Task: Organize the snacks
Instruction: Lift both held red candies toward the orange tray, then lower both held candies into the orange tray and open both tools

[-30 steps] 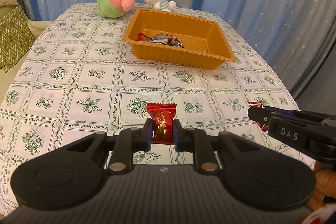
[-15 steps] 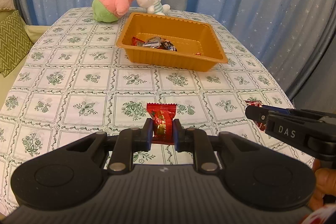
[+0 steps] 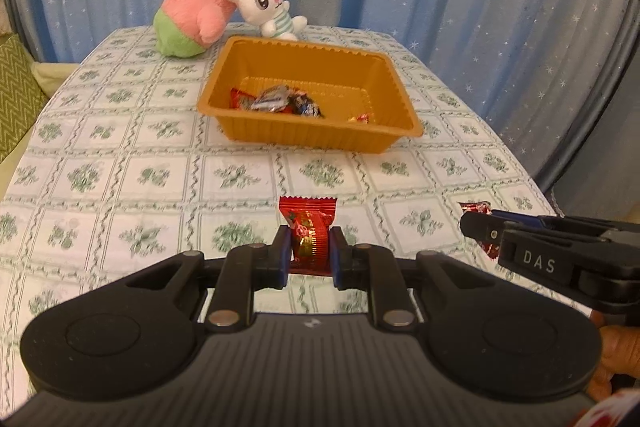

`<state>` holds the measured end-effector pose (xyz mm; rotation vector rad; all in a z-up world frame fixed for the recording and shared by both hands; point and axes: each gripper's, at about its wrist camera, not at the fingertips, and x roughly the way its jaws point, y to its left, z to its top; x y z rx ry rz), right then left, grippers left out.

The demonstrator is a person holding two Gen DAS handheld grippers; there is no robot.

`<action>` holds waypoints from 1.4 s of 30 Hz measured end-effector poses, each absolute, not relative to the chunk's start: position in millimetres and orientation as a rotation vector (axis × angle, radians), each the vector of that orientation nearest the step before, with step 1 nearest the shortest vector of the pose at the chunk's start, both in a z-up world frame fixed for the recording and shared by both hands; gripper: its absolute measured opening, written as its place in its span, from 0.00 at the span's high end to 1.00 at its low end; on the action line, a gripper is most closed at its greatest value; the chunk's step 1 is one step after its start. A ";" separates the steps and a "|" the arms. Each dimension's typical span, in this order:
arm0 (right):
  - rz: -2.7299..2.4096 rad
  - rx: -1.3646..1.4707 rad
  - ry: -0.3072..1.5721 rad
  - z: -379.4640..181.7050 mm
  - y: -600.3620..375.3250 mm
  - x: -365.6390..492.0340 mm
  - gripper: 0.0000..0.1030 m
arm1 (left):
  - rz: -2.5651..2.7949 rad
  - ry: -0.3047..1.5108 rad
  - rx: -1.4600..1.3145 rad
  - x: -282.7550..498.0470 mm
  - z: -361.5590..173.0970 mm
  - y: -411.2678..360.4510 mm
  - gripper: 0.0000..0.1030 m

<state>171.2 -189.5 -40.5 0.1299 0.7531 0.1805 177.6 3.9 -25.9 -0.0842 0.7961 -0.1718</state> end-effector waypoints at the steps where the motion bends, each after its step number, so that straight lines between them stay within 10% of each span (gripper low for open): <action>1: 0.179 0.131 0.753 -39.5 -191.0 174.3 0.77 | -0.176 0.793 -0.082 181.4 -24.4 2.9 0.83; 42: 0.227 0.156 0.742 1.1 -197.0 333.3 0.77 | -0.281 0.763 -0.037 342.2 3.6 0.0 0.83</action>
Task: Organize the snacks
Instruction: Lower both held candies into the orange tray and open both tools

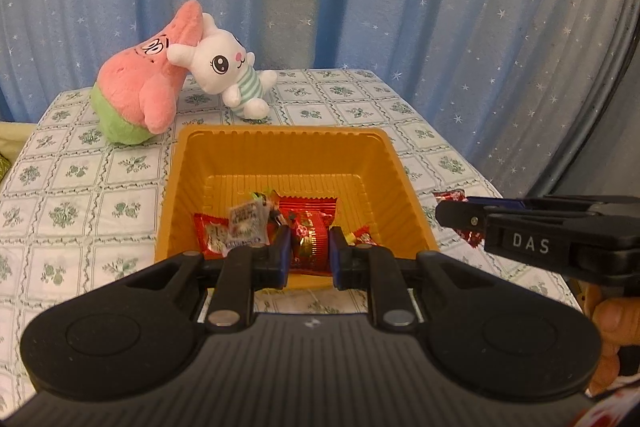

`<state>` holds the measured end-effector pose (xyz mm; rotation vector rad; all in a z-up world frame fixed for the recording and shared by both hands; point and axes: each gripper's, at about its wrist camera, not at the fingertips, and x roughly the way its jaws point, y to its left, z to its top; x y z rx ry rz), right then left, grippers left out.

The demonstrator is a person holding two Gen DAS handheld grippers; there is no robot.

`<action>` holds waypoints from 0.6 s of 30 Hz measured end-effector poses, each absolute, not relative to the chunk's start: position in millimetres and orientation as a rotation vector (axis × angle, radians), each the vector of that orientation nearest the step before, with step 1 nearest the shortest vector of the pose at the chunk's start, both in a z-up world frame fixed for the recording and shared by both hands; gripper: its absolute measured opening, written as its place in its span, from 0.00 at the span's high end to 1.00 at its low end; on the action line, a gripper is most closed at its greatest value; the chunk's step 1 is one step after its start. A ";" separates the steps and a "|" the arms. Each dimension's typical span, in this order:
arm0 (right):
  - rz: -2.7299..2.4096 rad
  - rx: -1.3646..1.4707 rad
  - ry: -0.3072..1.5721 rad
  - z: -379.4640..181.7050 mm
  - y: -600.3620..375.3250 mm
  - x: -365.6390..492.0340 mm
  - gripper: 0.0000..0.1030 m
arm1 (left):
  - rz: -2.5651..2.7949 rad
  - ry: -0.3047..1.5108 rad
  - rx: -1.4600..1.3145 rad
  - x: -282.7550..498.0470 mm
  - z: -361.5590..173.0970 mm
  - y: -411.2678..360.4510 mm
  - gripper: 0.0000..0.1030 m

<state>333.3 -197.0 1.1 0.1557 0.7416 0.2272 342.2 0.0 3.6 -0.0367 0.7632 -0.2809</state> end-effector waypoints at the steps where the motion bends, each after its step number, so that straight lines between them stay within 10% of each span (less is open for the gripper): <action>1: 0.227 0.152 0.741 0.8 -195.9 337.6 0.77 | -0.282 0.764 -0.037 346.6 3.1 1.5 0.83; 18: 0.235 0.136 0.796 -19.3 -180.2 418.4 0.77 | -0.284 0.810 -0.021 428.7 -18.0 13.0 0.83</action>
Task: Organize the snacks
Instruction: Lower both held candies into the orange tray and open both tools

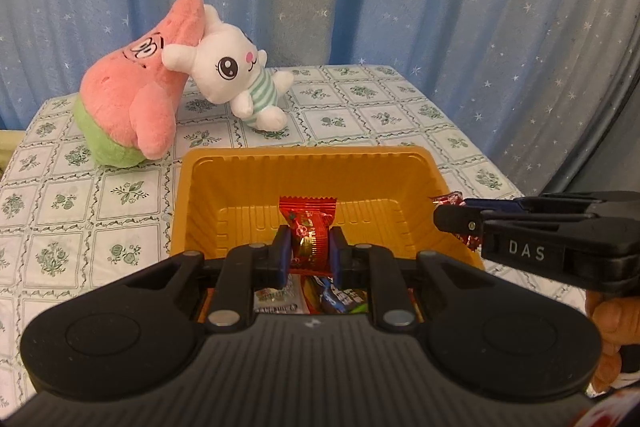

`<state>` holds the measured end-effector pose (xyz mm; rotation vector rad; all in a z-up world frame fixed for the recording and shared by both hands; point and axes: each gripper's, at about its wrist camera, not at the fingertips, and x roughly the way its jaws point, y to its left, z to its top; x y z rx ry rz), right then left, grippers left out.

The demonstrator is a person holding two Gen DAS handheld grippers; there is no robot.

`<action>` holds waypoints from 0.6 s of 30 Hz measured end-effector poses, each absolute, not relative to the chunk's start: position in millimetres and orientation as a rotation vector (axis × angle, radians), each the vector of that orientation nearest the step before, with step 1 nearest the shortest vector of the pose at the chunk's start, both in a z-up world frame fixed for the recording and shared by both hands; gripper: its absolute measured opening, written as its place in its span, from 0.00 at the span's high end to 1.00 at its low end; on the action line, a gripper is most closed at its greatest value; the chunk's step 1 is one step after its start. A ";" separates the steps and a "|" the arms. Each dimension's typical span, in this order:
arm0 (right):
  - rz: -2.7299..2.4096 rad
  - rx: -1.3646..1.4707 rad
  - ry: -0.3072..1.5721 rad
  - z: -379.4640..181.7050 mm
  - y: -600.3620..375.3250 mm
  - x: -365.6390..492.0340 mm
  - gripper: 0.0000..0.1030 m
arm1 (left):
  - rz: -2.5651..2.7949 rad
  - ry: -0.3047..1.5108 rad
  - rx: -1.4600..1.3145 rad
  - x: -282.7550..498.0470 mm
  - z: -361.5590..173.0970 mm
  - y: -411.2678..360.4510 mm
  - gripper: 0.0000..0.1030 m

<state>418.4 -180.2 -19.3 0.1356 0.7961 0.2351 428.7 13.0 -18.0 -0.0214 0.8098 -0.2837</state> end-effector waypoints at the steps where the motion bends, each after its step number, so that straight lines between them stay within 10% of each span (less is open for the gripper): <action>1: 0.237 0.134 0.801 -21.6 -179.1 421.6 0.77 | -0.284 0.815 -0.022 432.9 -20.3 13.5 0.83; 18: 0.229 0.148 0.834 -42.6 -181.1 448.6 0.77 | -0.259 0.854 -0.025 474.9 -42.3 25.8 0.83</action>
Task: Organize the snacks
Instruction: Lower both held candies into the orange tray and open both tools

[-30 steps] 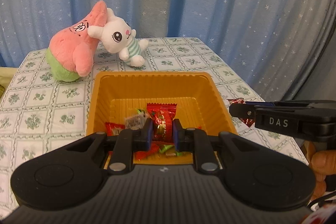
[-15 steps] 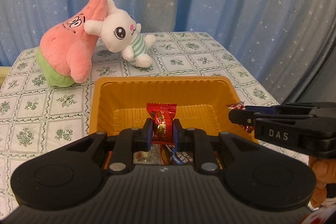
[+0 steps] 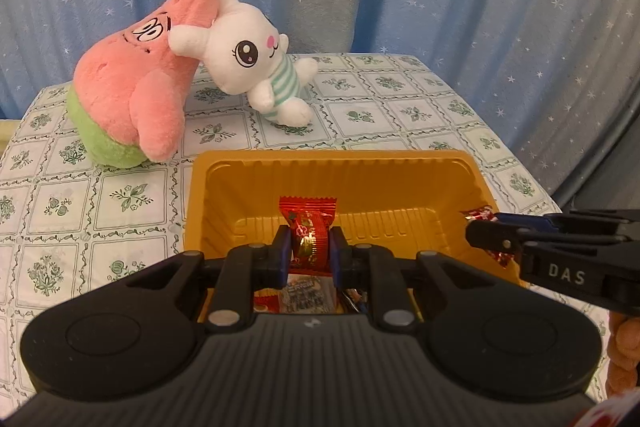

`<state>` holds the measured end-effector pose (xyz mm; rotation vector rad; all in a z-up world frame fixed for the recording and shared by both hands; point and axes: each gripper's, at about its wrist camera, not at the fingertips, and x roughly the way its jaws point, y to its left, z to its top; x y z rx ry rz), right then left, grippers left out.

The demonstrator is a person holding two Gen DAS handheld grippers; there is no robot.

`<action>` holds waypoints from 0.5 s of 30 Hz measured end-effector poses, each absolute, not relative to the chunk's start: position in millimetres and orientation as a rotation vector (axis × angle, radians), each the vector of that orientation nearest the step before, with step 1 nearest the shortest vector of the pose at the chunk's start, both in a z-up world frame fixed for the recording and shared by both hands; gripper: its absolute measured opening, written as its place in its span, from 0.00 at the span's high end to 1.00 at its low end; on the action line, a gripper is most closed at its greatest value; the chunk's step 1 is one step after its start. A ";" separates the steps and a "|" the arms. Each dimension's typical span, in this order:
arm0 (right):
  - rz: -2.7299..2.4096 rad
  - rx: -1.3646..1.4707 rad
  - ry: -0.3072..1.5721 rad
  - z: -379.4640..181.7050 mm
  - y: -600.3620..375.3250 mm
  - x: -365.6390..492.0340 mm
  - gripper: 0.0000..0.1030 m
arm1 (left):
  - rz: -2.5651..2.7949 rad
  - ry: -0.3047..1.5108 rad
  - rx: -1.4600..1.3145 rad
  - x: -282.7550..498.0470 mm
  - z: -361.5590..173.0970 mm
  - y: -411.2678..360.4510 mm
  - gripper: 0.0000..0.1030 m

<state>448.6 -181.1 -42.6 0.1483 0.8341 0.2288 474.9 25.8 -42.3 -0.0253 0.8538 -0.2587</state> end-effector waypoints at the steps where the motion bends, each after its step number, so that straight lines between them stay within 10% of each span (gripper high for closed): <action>1: 0.228 0.149 0.834 -42.8 -181.0 449.3 0.77 | -0.260 0.855 -0.030 476.7 -43.4 26.6 0.83; 3: 0.230 0.151 0.836 -43.3 -180.4 450.4 0.78 | -0.258 0.864 -0.050 480.4 -46.1 28.8 0.82; 6: 0.233 0.152 0.836 -43.2 -179.7 450.5 0.77 | -0.235 0.863 -0.058 481.1 -47.8 32.9 0.53; 15: 0.229 0.155 0.844 -44.1 -180.8 450.9 0.77 | -0.216 0.863 -0.008 471.5 -51.2 37.0 0.45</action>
